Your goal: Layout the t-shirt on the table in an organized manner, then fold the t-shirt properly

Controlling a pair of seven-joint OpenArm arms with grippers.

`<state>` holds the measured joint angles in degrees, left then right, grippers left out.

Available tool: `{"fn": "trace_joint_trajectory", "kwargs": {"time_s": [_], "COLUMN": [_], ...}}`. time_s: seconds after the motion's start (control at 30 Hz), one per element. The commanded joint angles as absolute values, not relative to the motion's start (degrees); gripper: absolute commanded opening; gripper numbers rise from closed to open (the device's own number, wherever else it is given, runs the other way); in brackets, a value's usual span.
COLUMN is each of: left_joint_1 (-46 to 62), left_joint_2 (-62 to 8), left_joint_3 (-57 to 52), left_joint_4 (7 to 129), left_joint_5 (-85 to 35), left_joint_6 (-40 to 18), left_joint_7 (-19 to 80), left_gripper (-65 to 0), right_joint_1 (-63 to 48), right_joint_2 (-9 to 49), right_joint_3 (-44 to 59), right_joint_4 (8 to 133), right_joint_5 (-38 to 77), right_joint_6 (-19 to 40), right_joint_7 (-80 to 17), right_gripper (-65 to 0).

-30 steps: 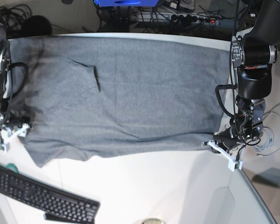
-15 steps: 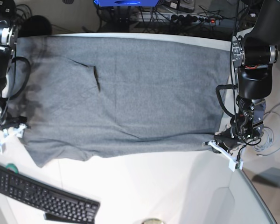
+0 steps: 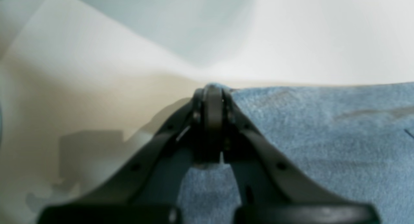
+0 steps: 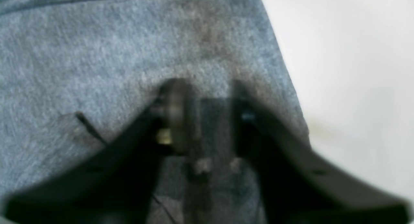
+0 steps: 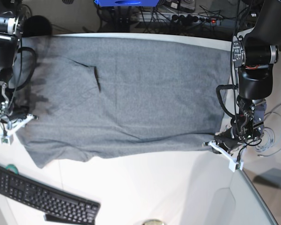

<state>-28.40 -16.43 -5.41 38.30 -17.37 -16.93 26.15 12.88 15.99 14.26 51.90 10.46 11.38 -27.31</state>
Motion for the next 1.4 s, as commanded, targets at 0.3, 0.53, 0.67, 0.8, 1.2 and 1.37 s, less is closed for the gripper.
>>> {"fn": "trace_joint_trajectory", "kwargs": {"time_s": [0.3, 0.53, 0.67, 0.8, 1.2, 1.37], "left_joint_1": [-30.0, -29.8, -29.8, -29.8, -29.9, -29.8], "left_joint_2": [-17.2, -17.2, -17.2, -17.2, -17.1, -17.2], "left_joint_3": [-5.2, -5.1, -5.1, -5.1, -5.1, -5.1], "left_joint_4": [39.3, 39.3, 39.3, 39.3, 39.3, 39.3], "left_joint_5": [-17.8, -17.8, -17.7, -17.7, -17.7, -17.7], "left_joint_6": [-17.2, -17.2, -17.2, -17.2, -17.2, -17.2], "left_joint_7": [25.0, 25.0, 25.0, 25.0, 25.0, 25.0], "left_gripper": [-65.0, -65.0, -65.0, -65.0, -65.0, -65.0], "right_joint_1": [12.0, 9.4, 7.7, 6.0, 15.0, 20.8], "right_joint_2": [16.7, 16.7, 16.7, 16.7, 16.9, 17.1], "right_joint_3": [14.5, 14.5, 14.5, 14.5, 14.3, 14.3], "right_joint_4": [53.0, 57.0, 61.6, 64.9, 60.0, 47.1], "right_joint_5": [10.8, 10.8, 10.8, 10.8, 10.8, 10.7], "right_joint_6": [11.4, 11.4, 11.4, 11.4, 11.4, 11.4], "right_joint_7": [-26.9, -32.3, -36.4, -38.8, -35.7, -29.7], "right_gripper": [-57.9, -58.1, -58.1, -58.1, -62.7, -64.2]}}
